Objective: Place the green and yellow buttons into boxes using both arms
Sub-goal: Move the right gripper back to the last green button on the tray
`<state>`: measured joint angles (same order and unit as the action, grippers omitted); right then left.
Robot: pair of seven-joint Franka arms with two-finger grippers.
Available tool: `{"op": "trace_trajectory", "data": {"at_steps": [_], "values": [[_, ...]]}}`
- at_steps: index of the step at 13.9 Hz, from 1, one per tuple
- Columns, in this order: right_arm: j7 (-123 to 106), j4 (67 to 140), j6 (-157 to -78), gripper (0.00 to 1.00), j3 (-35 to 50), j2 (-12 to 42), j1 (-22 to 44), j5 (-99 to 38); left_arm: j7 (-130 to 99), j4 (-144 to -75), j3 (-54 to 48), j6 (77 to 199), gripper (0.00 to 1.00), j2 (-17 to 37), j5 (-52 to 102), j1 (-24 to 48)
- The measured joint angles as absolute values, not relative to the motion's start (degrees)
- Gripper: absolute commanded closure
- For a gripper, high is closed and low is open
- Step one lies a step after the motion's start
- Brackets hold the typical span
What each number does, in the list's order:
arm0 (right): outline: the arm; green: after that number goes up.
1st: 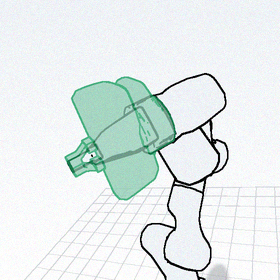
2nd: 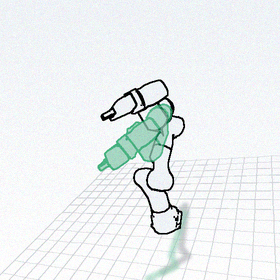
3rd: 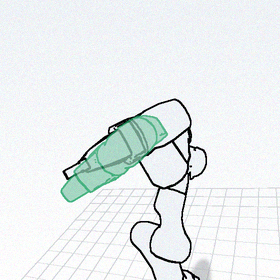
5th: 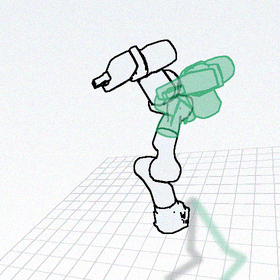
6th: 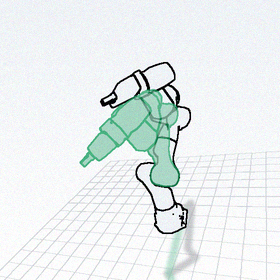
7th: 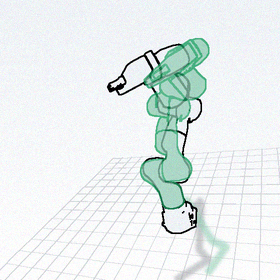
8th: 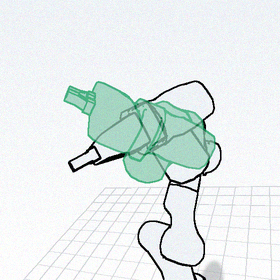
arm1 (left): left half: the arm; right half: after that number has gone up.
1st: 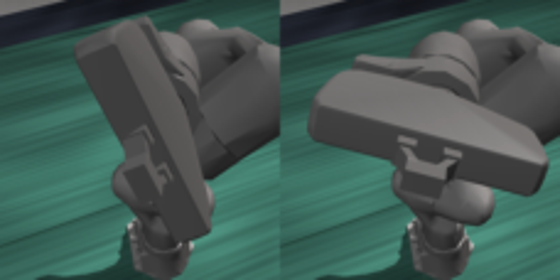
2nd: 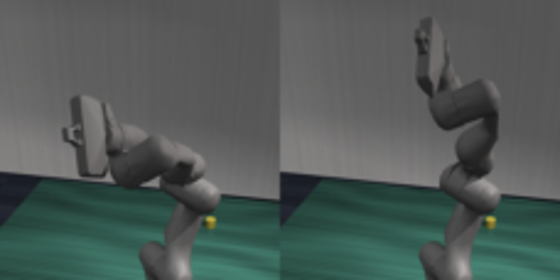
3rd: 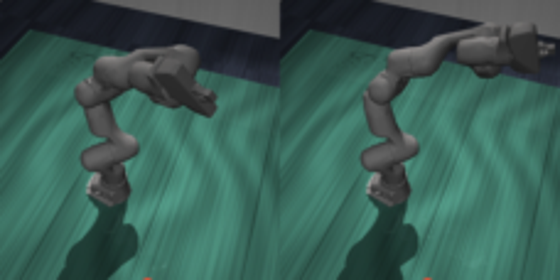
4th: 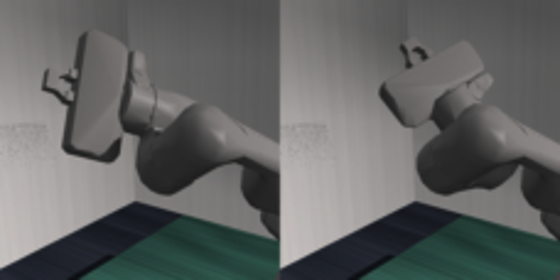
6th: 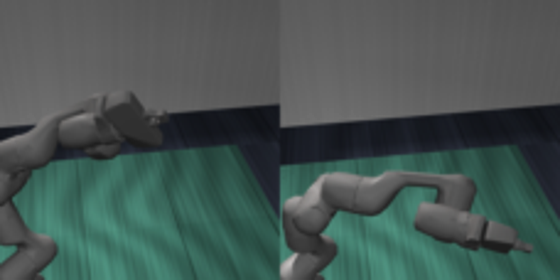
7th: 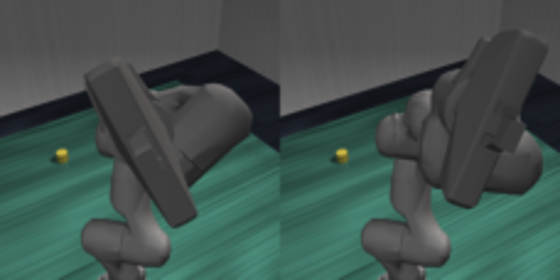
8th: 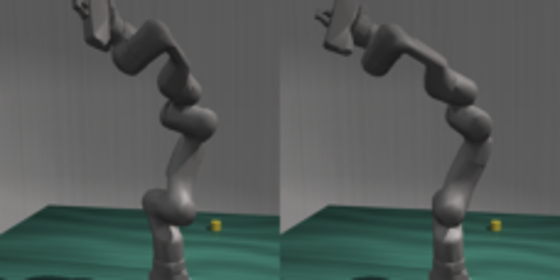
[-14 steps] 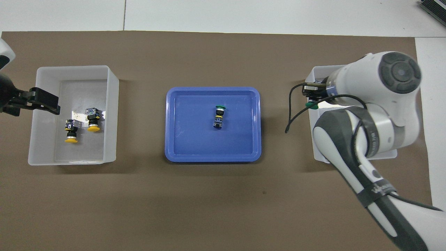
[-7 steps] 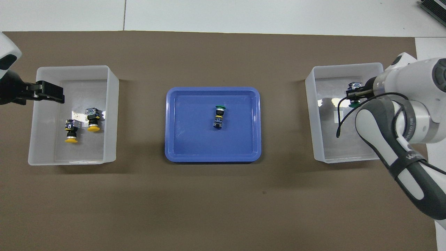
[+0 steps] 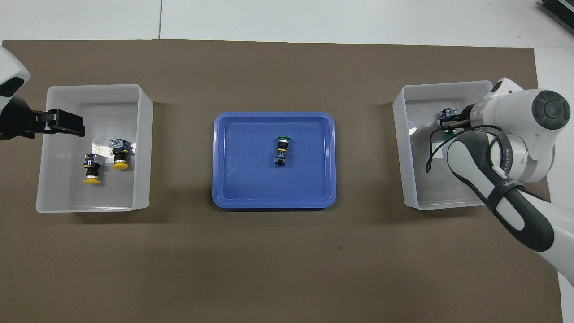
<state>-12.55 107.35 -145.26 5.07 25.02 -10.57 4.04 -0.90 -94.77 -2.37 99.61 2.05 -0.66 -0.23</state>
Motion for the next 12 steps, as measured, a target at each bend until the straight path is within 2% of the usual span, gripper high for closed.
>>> {"op": "trace_trajectory", "data": {"at_steps": [1, 5, 8, 12], "values": [[-12.6, 106.9, -145.3, 0.02, 5.2, 24.8, -10.5, 4.0, -0.9, -94.9, -2.2, 99.6, 0.00, 2.1, -0.7, -0.3], [-9.3, 105.7, -142.5, 0.00, 5.9, 20.4, -8.5, 3.9, -0.9, -94.9, -2.2, 99.6, 0.00, 2.1, -0.7, -0.2], [1.9, 105.1, -137.5, 0.00, 6.2, 16.2, -1.5, 3.8, -0.9, -94.9, -2.3, 99.6, 0.00, 2.1, -0.7, -0.2], [21.2, 103.2, -134.6, 0.00, 6.3, 15.4, 10.1, 3.9, -0.9, -94.9, -2.2, 99.6, 0.00, 2.1, -0.7, -0.3]]}}
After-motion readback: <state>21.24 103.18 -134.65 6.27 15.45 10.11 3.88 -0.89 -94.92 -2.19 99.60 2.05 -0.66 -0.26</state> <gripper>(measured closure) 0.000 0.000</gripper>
